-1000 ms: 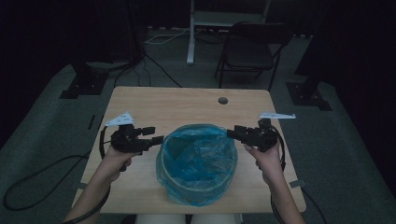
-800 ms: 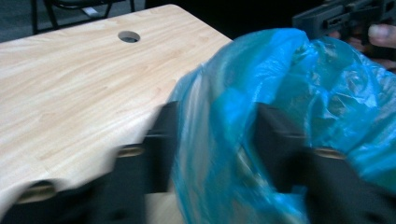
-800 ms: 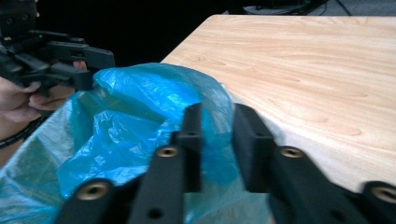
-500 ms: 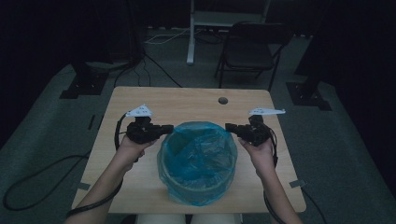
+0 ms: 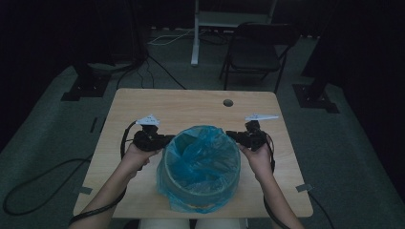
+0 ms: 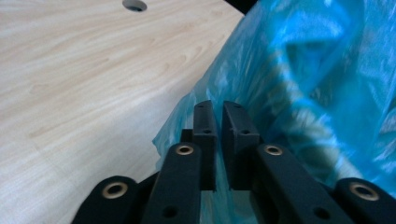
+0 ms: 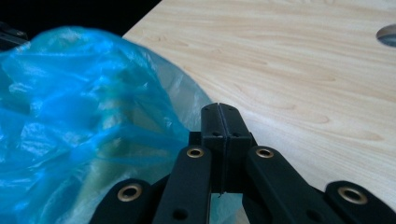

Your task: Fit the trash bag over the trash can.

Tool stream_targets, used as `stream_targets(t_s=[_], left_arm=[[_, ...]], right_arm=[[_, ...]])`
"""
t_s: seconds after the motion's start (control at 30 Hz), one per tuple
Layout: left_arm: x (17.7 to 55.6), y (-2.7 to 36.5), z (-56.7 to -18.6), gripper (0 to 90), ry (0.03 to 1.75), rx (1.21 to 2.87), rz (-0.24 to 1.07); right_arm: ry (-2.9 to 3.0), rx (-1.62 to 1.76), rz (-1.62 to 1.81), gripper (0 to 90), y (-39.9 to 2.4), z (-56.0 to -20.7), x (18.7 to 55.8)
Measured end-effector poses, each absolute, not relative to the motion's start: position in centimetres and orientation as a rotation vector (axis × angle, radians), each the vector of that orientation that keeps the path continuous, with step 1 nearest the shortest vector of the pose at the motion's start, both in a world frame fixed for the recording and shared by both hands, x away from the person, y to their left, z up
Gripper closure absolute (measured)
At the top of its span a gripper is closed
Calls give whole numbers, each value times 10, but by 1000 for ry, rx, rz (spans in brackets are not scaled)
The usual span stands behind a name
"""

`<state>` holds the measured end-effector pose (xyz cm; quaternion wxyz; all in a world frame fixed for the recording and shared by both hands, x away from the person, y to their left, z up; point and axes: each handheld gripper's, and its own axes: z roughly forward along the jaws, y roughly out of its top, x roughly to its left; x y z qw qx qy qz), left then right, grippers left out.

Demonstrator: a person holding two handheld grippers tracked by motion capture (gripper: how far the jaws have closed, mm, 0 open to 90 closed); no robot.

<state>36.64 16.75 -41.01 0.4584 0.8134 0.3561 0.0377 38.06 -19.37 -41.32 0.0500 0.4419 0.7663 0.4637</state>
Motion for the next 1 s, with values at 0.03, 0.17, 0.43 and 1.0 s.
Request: stream_targets(t_s=[0.03,0.17,0.43,1.0], left_arm=[[366,168,-411,808,879,2004,97],[364,180,-410,412,936,1956,192],[350,203,-412,265,925,1871,272],[317,225,-460,90,990,1971,275]], right_arm=[[2334,1346,1412,900,-194,-413,381],[2302,1359,1393,583,-195,-414,381],[2123,1412,1431,313,-220,-404,375],[2022,1419,1543,194,-262,-414,343]])
